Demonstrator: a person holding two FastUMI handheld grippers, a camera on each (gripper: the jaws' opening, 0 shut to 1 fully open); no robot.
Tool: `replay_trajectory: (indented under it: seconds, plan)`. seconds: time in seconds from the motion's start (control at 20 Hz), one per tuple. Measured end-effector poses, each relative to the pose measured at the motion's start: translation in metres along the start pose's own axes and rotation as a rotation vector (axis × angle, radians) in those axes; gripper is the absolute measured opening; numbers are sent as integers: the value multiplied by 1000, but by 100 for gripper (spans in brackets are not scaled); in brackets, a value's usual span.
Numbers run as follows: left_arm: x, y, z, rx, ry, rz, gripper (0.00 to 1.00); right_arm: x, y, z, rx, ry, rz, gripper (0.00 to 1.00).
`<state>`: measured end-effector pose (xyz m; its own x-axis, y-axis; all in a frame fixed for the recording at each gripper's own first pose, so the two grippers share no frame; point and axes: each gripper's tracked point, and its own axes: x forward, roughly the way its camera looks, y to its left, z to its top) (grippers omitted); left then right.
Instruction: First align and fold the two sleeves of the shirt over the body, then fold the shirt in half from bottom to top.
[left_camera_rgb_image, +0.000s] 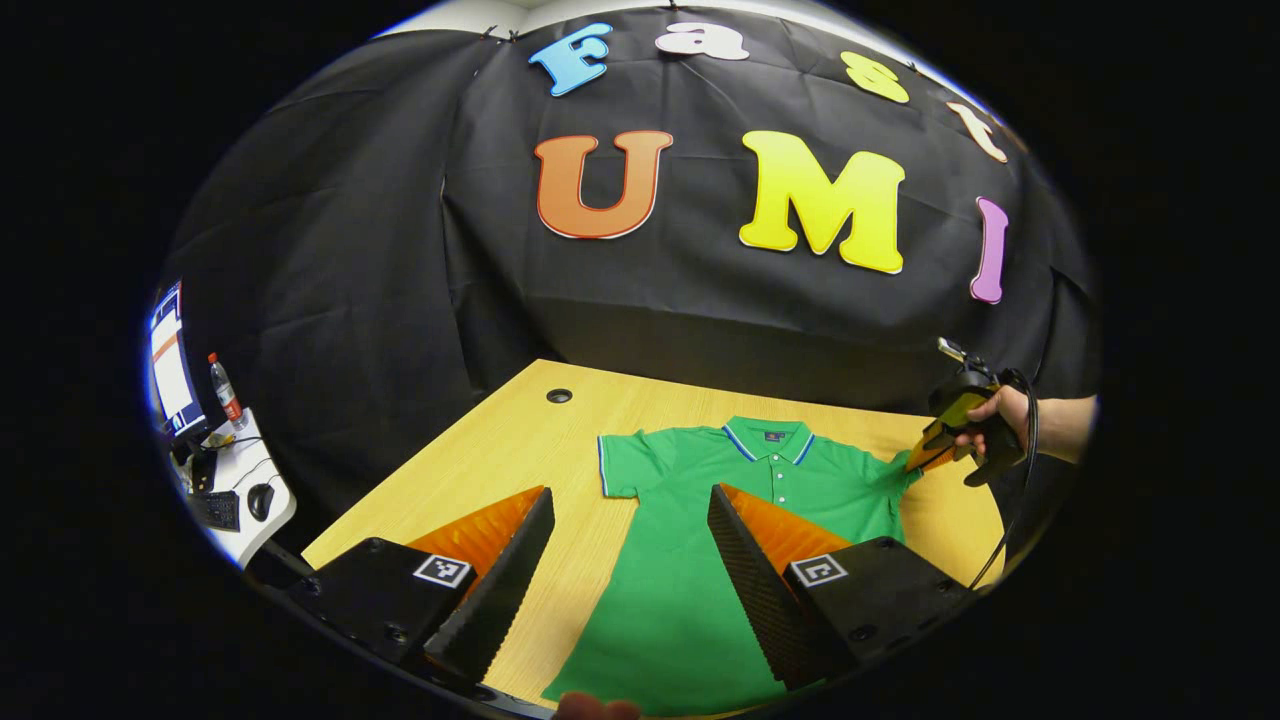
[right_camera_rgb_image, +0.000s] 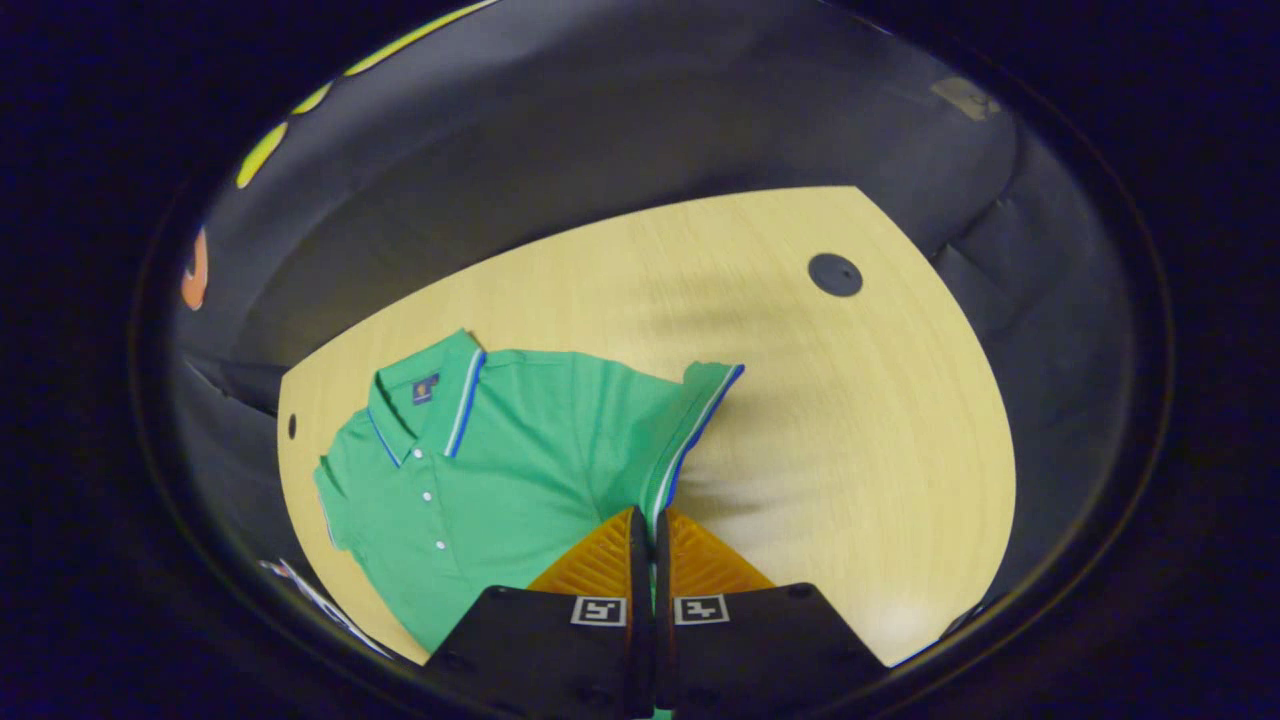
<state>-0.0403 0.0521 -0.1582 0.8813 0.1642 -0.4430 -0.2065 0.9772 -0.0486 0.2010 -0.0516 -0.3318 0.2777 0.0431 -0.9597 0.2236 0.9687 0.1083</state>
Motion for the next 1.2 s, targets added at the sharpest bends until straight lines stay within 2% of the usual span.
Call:
replay_trajectory:
  seconds: [0.2,0.45,0.6,0.65,0.7,0.8,0.9,1.0,1.05,1.1,1.15,1.2]
  plan:
    - [-3,17,-4,-7,9,17,100,5,62,-13,-90,2,51,3]
    - [-12,52,-11,-21,25,83,100,29,126,-32,-147,39,103,3]
    - [-17,66,-18,-45,46,110,100,38,150,-41,-142,64,139,3]
    - [-17,69,-20,-48,49,114,100,39,155,-45,-138,74,152,12]
    - [-17,70,-20,-49,52,116,100,39,158,-46,-125,76,163,16]
    - [-13,71,-19,-45,52,110,100,33,161,-43,-100,63,194,12]
    - [-9,69,-16,-38,48,90,100,24,151,-42,-91,45,195,36]
    - [1,61,-17,-33,66,43,100,12,138,-46,-59,15,188,72]
    - [3,57,-21,-30,85,25,99,4,130,-51,-52,-3,184,63]
    - [8,55,-21,-27,90,15,100,-4,120,-58,-68,-16,168,73]
    - [12,55,-20,-25,93,4,100,-12,107,-65,-98,-37,139,62]
    - [16,53,-19,-23,92,-5,99,-21,94,-68,-126,-75,103,75]
